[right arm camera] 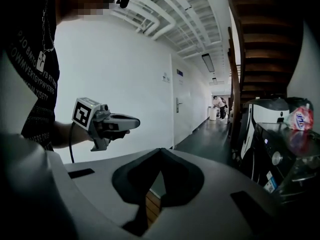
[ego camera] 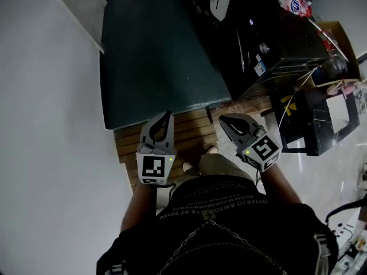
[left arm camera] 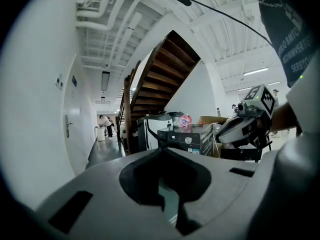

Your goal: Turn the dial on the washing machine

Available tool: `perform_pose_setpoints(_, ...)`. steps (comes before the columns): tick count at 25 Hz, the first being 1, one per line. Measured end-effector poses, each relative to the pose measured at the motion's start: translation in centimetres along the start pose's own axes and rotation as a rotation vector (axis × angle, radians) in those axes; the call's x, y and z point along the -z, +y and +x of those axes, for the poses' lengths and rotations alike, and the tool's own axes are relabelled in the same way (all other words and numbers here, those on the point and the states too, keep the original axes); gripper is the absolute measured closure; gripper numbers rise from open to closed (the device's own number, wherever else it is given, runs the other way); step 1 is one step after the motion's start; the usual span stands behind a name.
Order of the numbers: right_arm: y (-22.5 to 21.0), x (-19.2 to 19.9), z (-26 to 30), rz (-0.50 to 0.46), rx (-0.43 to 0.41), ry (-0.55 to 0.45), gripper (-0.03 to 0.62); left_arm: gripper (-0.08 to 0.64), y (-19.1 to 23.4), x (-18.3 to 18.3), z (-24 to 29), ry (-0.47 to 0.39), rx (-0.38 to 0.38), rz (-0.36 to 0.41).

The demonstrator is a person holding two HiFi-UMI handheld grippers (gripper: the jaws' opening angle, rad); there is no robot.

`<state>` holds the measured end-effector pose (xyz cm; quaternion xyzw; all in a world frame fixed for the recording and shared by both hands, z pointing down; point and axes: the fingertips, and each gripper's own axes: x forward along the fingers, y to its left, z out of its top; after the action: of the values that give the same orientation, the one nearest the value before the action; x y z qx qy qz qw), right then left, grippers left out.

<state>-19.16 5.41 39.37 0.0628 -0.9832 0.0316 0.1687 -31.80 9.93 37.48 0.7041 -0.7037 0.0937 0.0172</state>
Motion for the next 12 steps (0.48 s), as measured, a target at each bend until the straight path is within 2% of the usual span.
perform_pose_setpoints(4,-4.6,0.1,-1.0,0.036,0.056,-0.02,0.595,0.554,-1.5,-1.8,4.3,-0.005,0.047,0.035)
perform_pose_setpoints(12,-14.4,-0.6,-4.8,0.087,0.157,-0.091,0.595,0.554,-4.4,-6.0,12.8,-0.004,0.095,0.061)
